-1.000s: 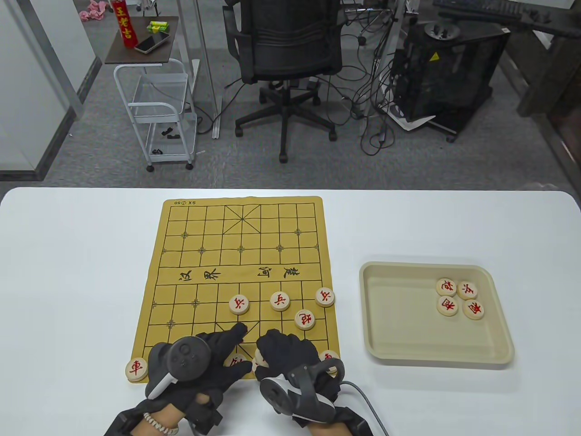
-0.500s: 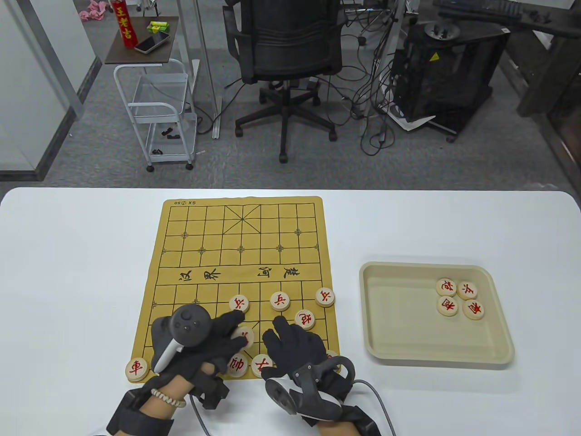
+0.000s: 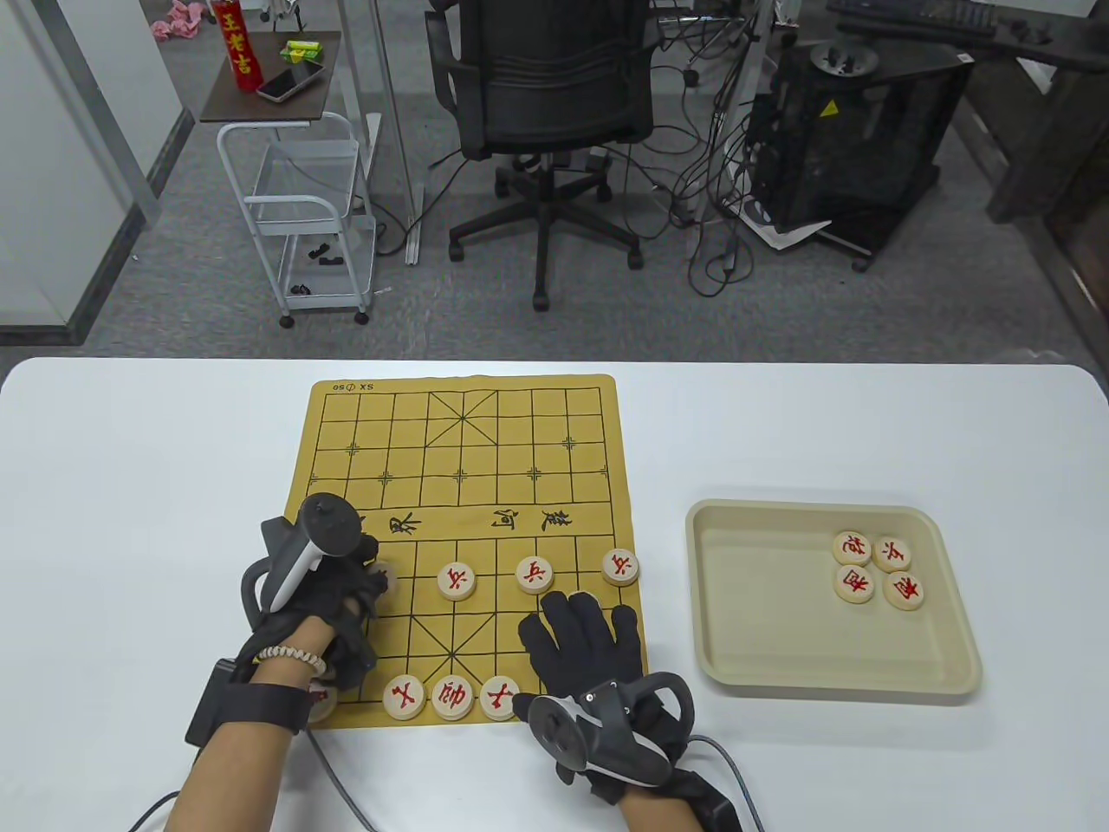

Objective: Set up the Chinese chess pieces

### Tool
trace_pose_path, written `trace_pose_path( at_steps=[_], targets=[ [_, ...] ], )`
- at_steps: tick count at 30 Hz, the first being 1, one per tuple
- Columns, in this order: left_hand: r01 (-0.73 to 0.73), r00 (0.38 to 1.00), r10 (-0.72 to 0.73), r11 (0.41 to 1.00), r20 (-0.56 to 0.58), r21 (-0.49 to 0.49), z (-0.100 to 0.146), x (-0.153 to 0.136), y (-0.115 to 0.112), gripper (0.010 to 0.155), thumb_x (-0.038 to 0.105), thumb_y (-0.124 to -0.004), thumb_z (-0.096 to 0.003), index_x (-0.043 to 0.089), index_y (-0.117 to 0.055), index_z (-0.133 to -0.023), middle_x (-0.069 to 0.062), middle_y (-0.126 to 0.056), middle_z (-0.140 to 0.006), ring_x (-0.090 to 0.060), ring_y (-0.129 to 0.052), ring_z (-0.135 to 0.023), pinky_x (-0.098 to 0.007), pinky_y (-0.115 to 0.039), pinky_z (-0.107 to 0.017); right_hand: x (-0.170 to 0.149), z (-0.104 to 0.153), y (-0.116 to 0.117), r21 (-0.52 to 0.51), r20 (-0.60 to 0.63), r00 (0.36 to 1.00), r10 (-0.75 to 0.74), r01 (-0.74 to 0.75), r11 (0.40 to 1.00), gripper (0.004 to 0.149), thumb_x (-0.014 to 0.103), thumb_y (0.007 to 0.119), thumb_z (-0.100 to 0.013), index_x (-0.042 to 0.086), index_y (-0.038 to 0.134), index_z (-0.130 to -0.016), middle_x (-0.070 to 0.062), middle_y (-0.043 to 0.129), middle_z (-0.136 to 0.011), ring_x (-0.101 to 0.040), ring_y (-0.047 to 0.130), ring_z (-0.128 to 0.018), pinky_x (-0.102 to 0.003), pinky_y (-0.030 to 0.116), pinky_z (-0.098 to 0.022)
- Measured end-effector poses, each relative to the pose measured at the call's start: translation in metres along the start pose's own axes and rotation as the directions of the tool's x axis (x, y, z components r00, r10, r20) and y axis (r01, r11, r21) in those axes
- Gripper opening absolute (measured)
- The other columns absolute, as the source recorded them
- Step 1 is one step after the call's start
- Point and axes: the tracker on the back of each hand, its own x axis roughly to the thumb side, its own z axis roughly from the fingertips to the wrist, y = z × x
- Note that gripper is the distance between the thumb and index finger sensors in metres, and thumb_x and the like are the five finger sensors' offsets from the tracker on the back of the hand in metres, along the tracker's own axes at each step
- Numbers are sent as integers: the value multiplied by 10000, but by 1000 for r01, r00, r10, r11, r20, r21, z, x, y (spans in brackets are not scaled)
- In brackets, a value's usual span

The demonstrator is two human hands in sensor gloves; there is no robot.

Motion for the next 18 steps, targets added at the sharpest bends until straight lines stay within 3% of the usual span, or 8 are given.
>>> trace_pose_path(
  at_steps=[7, 12, 15, 18],
  targets=[
    [151, 988, -150, 988, -24, 40, -13, 5, -4, 613, 380, -955, -345, 281, -806, -931, -25, -1017, -849, -334, -1015, -766, -651, -618, -687, -2, 0, 0, -2, -13, 1000, -3, 3, 1000, 794, 618, 799, -441, 298, 539, -1120, -93, 474, -1220, -421, 536, -1153, -722, 446, -782],
    [294, 955, -286, 947, -74, 133, -10, 12, -10, 628, 400, -946, -345, 296, -785, -943, -22, -983, -892, -336, -980, -823, -664, -577, -707, -3, -1, 1, 6, -14, 1000, -2, 2, 1000, 794, 617, 796, -444, 297, 535, -1122, -98, 472, -1219, -427, 529, -1152, -724, 446, -780],
    [294, 956, -288, 939, -58, 181, -5, 14, -9, 670, 407, -960, -341, 291, -752, -967, -33, -946, -928, -347, -951, -854, -659, -576, -706, -3, 0, 1, 17, -18, 1000, -6, 6, 1000, 794, 617, 794, -446, 298, 531, -1124, -99, 468, -1222, -431, 518, -1155, -728, 440, -779],
    [205, 977, -213, 949, 6, 238, 9, 12, -1, 669, 417, -941, -350, 285, -739, -974, -61, -924, -946, -358, -938, -863, -658, -583, -698, -3, 0, 1, 23, -20, 1000, -10, 10, 1000, 793, 617, 793, -448, 300, 528, -1125, -98, 463, -1223, -433, 512, -1156, -729, 438, -778]
  ],
)
